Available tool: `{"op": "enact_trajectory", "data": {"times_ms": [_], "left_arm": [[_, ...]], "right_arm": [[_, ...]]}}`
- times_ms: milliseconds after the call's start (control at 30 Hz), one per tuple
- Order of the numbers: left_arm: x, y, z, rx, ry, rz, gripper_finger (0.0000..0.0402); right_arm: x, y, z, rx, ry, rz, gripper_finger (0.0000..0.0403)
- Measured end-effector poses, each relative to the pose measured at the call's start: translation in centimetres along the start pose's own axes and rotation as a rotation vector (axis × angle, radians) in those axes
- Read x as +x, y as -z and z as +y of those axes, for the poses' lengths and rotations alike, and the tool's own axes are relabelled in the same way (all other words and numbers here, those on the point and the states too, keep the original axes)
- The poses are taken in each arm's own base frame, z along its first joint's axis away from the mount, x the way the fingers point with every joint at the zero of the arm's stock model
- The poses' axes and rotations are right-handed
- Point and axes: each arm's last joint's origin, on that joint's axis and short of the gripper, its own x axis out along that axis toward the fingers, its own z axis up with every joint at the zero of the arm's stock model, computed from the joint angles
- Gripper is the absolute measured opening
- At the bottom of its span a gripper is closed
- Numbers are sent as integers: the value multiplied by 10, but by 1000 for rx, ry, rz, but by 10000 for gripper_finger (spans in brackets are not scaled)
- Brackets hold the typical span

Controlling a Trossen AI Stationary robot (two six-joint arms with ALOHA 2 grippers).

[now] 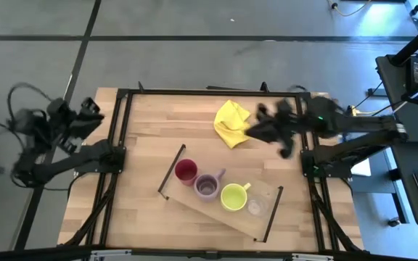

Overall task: Stack small to large cups/mugs on shelf
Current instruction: Return to Home Position

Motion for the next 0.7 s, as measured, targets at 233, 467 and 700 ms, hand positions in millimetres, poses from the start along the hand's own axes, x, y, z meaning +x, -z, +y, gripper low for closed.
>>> {"op": "enact_trajectory", "data": {"times_ms": [233, 467, 700], "left_arm": [[19, 62, 42, -52, 220, -13, 94], [19, 107, 73, -47, 81, -9, 94], [18, 147, 102, -98, -57, -66, 94]], "right_arm": [[-80, 48, -4, -109, -47, -185, 14], [-131, 105, -22, -202, -107, -380, 14], [-166, 153, -37, -227, -137, -503, 14]]}}
